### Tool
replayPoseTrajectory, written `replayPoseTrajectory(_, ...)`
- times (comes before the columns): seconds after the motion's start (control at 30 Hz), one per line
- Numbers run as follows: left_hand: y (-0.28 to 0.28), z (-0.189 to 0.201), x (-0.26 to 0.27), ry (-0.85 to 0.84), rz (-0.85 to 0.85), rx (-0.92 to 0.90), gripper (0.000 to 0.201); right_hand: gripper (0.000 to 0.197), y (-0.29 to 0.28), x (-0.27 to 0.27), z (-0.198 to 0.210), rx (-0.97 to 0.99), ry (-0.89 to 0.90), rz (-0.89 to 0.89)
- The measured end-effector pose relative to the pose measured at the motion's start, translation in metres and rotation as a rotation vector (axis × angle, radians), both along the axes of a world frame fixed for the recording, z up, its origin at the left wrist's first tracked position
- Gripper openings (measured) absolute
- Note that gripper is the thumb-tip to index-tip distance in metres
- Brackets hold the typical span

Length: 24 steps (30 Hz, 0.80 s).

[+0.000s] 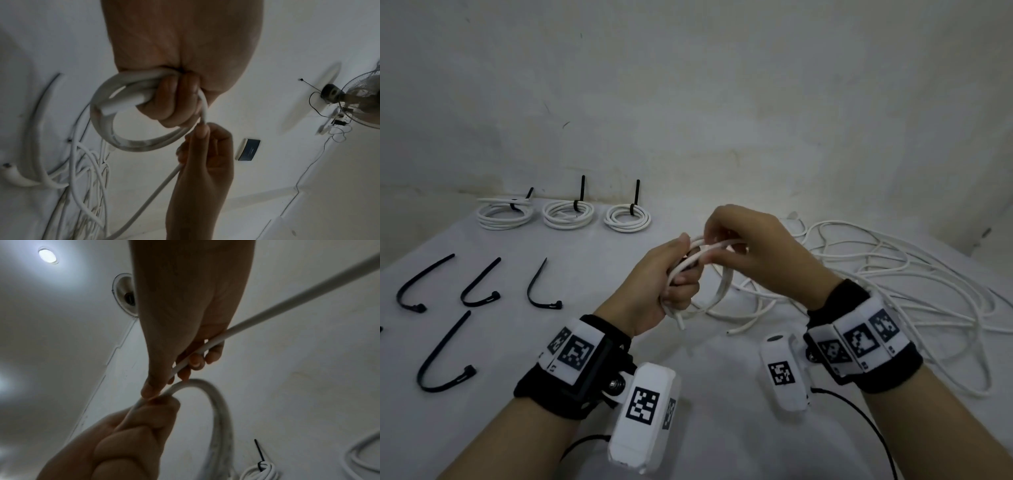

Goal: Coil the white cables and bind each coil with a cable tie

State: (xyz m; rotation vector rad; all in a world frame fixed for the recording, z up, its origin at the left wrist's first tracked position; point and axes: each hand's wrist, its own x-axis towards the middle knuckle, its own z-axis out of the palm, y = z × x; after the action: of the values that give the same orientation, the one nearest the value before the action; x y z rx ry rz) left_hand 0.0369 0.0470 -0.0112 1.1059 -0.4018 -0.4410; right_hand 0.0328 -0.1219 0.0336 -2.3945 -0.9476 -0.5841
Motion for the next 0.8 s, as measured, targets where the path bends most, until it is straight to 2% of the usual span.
replayPoseTrajectory(0.17, 0.002, -0.001, 0.001, 0.076, -0.105, 0.012, 0.034, 0.009, -0.016, 0.006, 0.001, 0.164, 0.056, -0.015)
replayPoseTrajectory(0.3, 0.003, 0.0, 0.0, 0.116, -0.138, -0.037, 0.046, 0.004, -0.006, 0.011, -0.005, 0.209, -0.033, -0.004)
replayPoseTrajectory(0.33, 0.003, 0.0, 0.0, 0.115, -0.113, -0.049, 0.048, 0.002, -0.004, 0.012, -0.008, 0.217, -0.055, 0.004)
replayPoseTrajectory(0.43, 0.0, 0.002, -0.004, 0.055, -0.018, -0.028, 0.049, 0.023, -0.002, 0.012, -0.02, 0.224, -0.002, 0.065)
replayPoseTrajectory(0.53, -0.003, 0.003, -0.008, -0.056, 0.105, 0.03, 0.04, 0.038, -0.005, 0.013, -0.028, 0.134, -0.018, 0.037)
replayPoseTrajectory(0.7, 0.001, 0.007, -0.003, -0.045, 0.283, 0.109, 0.043, 0.039, -0.001, 0.011, -0.029, 0.127, 0.024, 0.052)
replayPoseTrajectory(0.8, 0.005, 0.007, 0.0, -0.038, 0.325, 0.129, 0.046, 0.036, 0.001, 0.012, -0.027, 0.108, 0.01, 0.056)
